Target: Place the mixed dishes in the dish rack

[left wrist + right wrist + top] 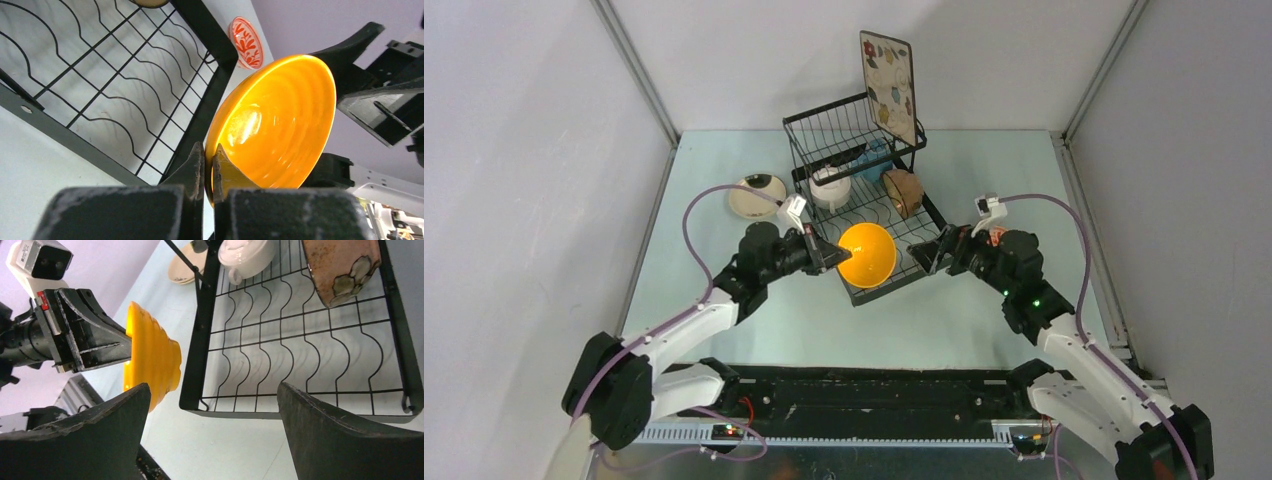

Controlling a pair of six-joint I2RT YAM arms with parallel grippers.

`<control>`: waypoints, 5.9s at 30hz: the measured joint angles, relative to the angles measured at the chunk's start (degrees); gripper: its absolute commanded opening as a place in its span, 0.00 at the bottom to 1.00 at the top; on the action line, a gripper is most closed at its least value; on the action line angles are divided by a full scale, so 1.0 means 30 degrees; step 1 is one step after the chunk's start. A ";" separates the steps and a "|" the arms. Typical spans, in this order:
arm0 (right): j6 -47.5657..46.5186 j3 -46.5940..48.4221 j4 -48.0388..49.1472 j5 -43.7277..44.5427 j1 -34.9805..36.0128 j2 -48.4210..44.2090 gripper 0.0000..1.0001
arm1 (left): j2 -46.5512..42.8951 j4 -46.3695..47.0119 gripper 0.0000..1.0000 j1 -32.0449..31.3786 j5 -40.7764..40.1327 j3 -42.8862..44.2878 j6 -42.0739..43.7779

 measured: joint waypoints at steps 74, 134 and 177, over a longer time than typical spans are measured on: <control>0.7927 -0.3067 1.4651 -0.5617 0.1180 0.3155 0.32 | 0.2222 0.7934 0.12 0.0765 0.4510 -0.0248 -0.5756; -1.2560 0.9981 0.0153 -0.0736 0.0503 1.5817 0.00 | -0.5275 -0.0211 0.71 0.0313 -0.3912 -0.3716 0.3220; -1.0506 1.0601 0.0080 0.2790 0.1472 1.5693 0.95 | -0.5559 -0.0350 0.70 0.0342 -0.5064 -0.3716 0.3563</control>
